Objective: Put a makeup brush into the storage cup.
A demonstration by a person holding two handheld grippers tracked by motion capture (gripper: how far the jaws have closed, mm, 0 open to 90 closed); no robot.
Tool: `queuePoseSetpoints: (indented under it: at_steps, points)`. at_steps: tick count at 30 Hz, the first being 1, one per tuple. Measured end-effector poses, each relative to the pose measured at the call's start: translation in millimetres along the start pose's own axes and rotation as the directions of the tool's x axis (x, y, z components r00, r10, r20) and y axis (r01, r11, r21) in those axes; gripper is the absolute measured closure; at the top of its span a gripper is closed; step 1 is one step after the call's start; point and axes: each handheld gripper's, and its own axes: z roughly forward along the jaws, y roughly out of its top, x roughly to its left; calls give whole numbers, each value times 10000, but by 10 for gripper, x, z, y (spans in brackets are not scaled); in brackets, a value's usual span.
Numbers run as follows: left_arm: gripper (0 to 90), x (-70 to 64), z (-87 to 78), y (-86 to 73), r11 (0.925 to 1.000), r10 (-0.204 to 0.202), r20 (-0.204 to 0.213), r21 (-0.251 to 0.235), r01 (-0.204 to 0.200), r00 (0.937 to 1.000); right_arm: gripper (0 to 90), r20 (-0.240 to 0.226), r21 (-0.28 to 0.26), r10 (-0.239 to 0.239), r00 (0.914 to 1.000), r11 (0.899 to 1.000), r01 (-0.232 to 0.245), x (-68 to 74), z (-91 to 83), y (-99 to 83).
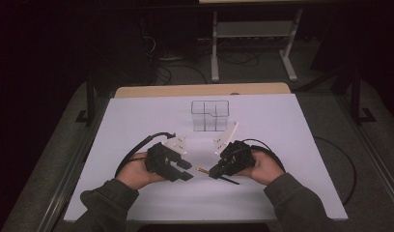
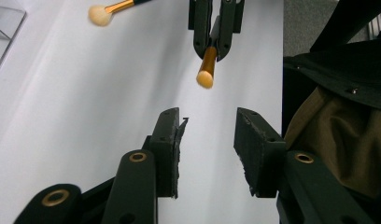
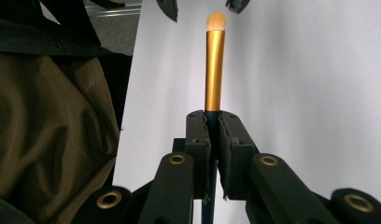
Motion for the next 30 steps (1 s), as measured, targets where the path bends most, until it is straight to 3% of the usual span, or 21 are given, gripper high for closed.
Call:
queuePoseSetpoints:
  at_steps: [8,19,21,25,30]
  points:
    - [602,-22,54,92,9997,257,155,30,-258,9995,825,-61,-58,-156,9999,9999,156,38,60,49]
    - [783,-26,54,134,9985,530,206,103,-532,9984,825,-35,-311,-328,9995,9990,327,75,76,83]
    - [816,-34,42,132,9993,378,248,62,-380,9990,825,24,-394,-365,9993,9986,365,88,79,86]
    - [833,-43,26,152,9978,633,297,152,-638,9976,823,189,-535,-691,9974,9961,700,94,97,92]
    - [840,-57,4,188,9974,666,292,267,-674,9974,809,153,-507,-678,9976,9964,685,107,96,120]
